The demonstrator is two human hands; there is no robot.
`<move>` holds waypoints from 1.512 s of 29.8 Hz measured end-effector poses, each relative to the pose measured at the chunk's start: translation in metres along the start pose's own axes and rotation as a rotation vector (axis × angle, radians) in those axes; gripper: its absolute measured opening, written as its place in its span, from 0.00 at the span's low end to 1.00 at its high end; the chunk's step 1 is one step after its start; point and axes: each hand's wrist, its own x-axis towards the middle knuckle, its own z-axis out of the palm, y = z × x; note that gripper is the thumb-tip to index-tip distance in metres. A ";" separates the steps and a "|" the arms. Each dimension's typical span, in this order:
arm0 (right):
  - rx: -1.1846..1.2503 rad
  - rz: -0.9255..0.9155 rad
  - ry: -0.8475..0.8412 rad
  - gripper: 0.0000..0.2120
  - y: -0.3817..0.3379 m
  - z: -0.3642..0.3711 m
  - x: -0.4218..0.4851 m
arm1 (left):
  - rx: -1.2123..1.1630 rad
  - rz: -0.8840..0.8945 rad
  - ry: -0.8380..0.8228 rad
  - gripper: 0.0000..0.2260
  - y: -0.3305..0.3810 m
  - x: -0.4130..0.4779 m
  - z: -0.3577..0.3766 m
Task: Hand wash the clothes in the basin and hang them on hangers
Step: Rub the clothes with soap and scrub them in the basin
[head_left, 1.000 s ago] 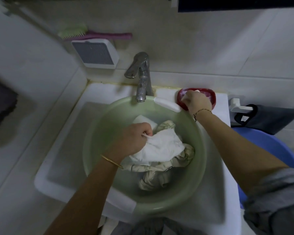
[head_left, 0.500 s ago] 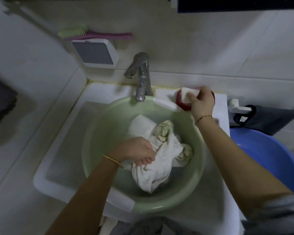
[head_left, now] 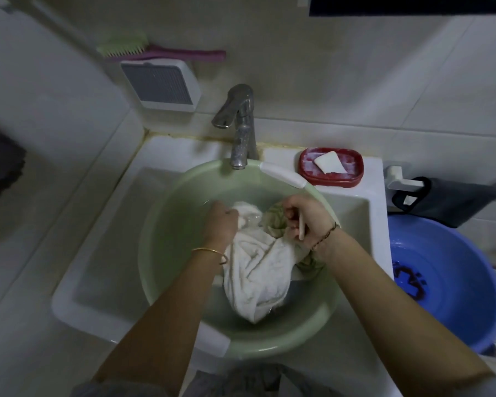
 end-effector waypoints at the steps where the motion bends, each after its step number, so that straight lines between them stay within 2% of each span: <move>1: -0.066 -0.033 0.014 0.13 0.000 0.000 0.001 | -0.185 -0.100 0.019 0.16 0.000 0.000 -0.009; 2: -0.141 -0.064 0.022 0.13 0.001 0.001 0.000 | -0.379 -0.183 -0.015 0.16 0.000 0.002 -0.016; 4: -0.273 -0.121 0.027 0.11 0.001 0.005 -0.001 | -0.792 -0.264 -0.052 0.10 0.000 -0.004 -0.032; 6: -0.364 -0.166 0.028 0.07 0.001 0.012 -0.003 | -1.172 -0.310 -0.010 0.13 -0.004 -0.013 -0.049; 8: -0.470 -0.198 0.022 0.08 -0.001 0.019 -0.005 | -1.398 -0.313 -0.096 0.13 -0.006 -0.023 -0.067; 10: -0.628 -0.231 -0.018 0.15 0.000 0.026 -0.002 | -1.476 -0.326 -0.207 0.15 0.000 -0.035 -0.087; 13: -0.953 -0.268 -0.110 0.29 0.010 0.037 0.007 | -1.448 -0.313 -0.254 0.13 0.006 -0.045 -0.104; 15: -1.153 -0.225 -0.160 0.32 0.020 0.042 0.013 | -1.445 -0.300 -0.258 0.11 0.008 -0.048 -0.107; 16: -1.258 -0.209 -0.181 0.30 0.024 0.043 0.015 | -1.438 -0.292 -0.238 0.11 0.007 -0.049 -0.107; 19: -1.474 -0.207 -0.171 0.16 0.027 0.042 0.015 | -1.302 -0.254 -0.164 0.13 0.006 -0.053 -0.106; 21: -1.461 -0.292 -0.109 0.11 0.023 0.038 0.012 | -1.063 -0.150 -0.078 0.13 0.000 -0.054 -0.102; 22: -1.383 -0.351 -0.069 0.08 0.019 0.035 0.009 | -0.936 -0.100 -0.032 0.10 -0.004 -0.053 -0.099; 24: -1.080 -0.402 -0.020 0.04 0.009 0.028 -0.004 | -0.697 -0.048 0.036 0.07 -0.011 -0.050 -0.091; 26: -0.761 -0.374 -0.018 0.03 -0.002 0.020 -0.020 | -0.449 -0.025 0.092 0.03 -0.016 -0.048 -0.082; 28: -0.604 -0.353 -0.018 0.05 -0.011 0.009 -0.032 | -0.153 0.035 0.089 0.05 -0.021 -0.046 -0.070; 29: -0.599 -0.357 -0.019 0.07 -0.013 0.004 -0.036 | 0.016 0.066 0.051 0.08 -0.024 -0.045 -0.063; 31: -0.745 -0.339 -0.045 0.09 -0.015 -0.004 -0.042 | 0.388 0.124 -0.070 0.12 -0.026 -0.045 -0.050; 33: -0.977 -0.277 -0.079 0.05 -0.011 -0.008 -0.043 | 0.607 0.190 -0.118 0.14 -0.025 -0.043 -0.038; 34: -1.085 -0.247 -0.082 0.03 -0.009 -0.008 -0.042 | 0.588 0.241 -0.124 0.15 -0.025 -0.040 -0.031; 36: -1.289 -0.202 -0.075 0.04 -0.005 -0.009 -0.038 | 0.386 0.301 -0.188 0.17 -0.025 -0.034 -0.017; 39: -1.535 -0.166 -0.038 0.07 -0.004 -0.006 -0.034 | 0.287 0.220 -0.323 0.20 -0.025 -0.028 -0.002; 41: -1.583 -0.215 0.046 0.08 -0.004 -0.004 -0.031 | 0.300 0.133 -0.291 0.22 -0.027 -0.024 0.005; 43: -1.562 -0.351 0.151 0.10 -0.002 0.002 -0.028 | 0.287 0.065 -0.223 0.21 -0.028 -0.021 0.008; 45: -1.532 -0.441 0.145 0.11 0.002 0.011 -0.022 | 0.301 0.038 -0.184 0.18 -0.027 -0.019 0.006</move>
